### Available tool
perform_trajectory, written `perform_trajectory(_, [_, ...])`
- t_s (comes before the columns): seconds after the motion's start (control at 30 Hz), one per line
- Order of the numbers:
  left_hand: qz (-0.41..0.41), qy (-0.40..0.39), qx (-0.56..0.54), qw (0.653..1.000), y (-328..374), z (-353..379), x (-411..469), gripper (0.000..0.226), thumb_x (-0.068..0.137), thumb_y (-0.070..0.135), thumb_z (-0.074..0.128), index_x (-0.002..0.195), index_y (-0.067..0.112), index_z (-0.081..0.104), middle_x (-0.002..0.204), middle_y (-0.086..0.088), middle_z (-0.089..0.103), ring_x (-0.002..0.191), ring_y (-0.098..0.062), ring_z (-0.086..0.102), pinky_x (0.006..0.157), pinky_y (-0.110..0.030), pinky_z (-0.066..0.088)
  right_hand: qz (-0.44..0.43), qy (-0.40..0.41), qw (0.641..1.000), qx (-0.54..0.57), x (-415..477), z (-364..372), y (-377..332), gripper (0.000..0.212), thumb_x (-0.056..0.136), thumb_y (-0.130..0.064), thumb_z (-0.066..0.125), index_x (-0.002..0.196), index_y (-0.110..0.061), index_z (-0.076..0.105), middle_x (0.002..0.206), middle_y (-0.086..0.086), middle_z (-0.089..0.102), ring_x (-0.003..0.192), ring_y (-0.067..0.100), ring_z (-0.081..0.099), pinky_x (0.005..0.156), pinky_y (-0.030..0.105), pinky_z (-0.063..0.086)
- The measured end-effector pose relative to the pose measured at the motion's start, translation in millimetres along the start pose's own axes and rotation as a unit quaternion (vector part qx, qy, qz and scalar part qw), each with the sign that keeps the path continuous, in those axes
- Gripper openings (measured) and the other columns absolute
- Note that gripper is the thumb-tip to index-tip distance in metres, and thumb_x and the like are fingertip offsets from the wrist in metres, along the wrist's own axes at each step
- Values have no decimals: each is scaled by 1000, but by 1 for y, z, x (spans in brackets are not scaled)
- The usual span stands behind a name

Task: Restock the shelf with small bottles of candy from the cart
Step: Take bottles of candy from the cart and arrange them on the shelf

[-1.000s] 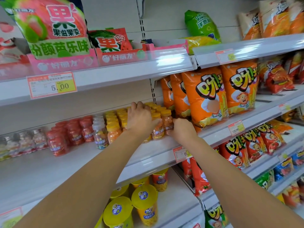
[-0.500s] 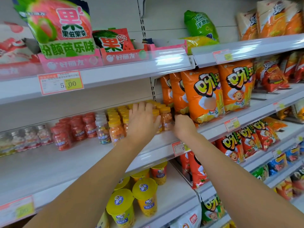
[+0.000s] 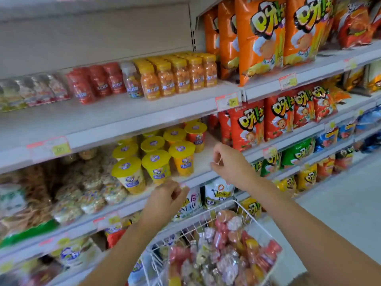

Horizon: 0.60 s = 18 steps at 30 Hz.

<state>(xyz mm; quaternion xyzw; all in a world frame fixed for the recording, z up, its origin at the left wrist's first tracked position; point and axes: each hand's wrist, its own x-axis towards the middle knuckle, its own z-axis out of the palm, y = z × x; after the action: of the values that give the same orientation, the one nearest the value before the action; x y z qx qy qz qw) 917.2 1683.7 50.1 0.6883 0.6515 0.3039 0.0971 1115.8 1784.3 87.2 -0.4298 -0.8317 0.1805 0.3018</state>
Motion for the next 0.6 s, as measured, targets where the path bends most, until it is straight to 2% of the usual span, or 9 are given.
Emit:
perform_trajectory(0.07, [-56, -78, 9, 995, -27, 27, -30, 28, 91, 36, 55, 73, 15, 51, 69, 8, 47, 61, -8, 45, 63, -28, 34, 58, -86, 995, -14, -31, 31, 21, 18, 91, -21, 60, 94, -13, 44, 92, 3, 53, 72, 15, 49, 65, 31, 41])
perform_trajectory(0.13, [-110, -152, 16, 982, -47, 51, -60, 14, 92, 32, 57, 95, 18, 58, 91, 8, 56, 81, -11, 55, 75, -26, 40, 127, -150, 980, -34, -60, 61, 44, 27, 91, -26, 61, 110, -12, 48, 108, 3, 55, 88, 18, 57, 77, 31, 46])
perform_trajectory(0.2, [-175, -213, 57, 960, -65, 72, -86, 27, 93, 32, 54, 117, 19, 55, 115, 3, 55, 97, -16, 57, 81, -24, 43, 202, -199, 956, -68, -88, 85, 69, 36, 91, -28, 60, 121, -11, 49, 116, 4, 55, 100, 22, 59, 81, 30, 46])
perform_trajectory(0.27, [-182, -268, 116, 939, -80, 90, -107, 34, 95, 30, 49, 126, 16, 49, 126, -2, 52, 107, -19, 54, 85, -26, 43, 259, -247, 927, -110, -114, 105, 92, 39, 92, -27, 58, 126, -11, 48, 118, 9, 59, 99, 23, 60, 78, 30, 47])
perform_trajectory(0.3, [-168, -287, 143, 932, -85, 97, -114, 34, 97, 28, 45, 128, 15, 47, 128, -3, 52, 113, -20, 52, 89, -27, 44, 277, -265, 916, -122, -126, 114, 103, 46, 92, -26, 55, 133, -10, 43, 122, 12, 58, 102, 26, 59, 79, 31, 47])
perform_trajectory(0.37, [-142, -309, 145, 929, -89, 108, -117, 34, 95, 25, 43, 129, 25, 47, 126, -1, 54, 111, -19, 54, 88, -29, 46, 309, -285, 895, -146, -144, 126, 118, 53, 93, -18, 51, 142, -9, 32, 129, 17, 52, 113, 31, 56, 81, 32, 48])
perform_trajectory(0.43, [-149, -300, 100, 937, -92, 119, -115, 38, 92, 25, 47, 129, 33, 49, 123, 1, 55, 107, -19, 56, 81, -27, 47, 319, -304, 874, -203, -157, 132, 125, 46, 95, -14, 47, 139, -7, 36, 129, 15, 52, 116, 28, 54, 86, 33, 47])
perform_trajectory(0.5, [-143, -314, 104, 933, -88, 130, -114, 37, 93, 22, 49, 130, 22, 50, 122, -2, 56, 110, -21, 55, 82, -27, 44, 287, -315, 864, -269, -165, 138, 131, 43, 96, -21, 46, 137, -9, 39, 129, 10, 53, 118, 25, 53, 90, 32, 47])
perform_trajectory(0.6, [-134, -380, 91, 911, -80, 150, -122, 30, 94, 22, 52, 121, 11, 55, 116, -7, 62, 109, -23, 56, 90, -30, 41, 246, -303, 858, -335, -173, 149, 139, 46, 94, -29, 48, 136, -12, 41, 130, 9, 49, 116, 23, 53, 89, 31, 46])
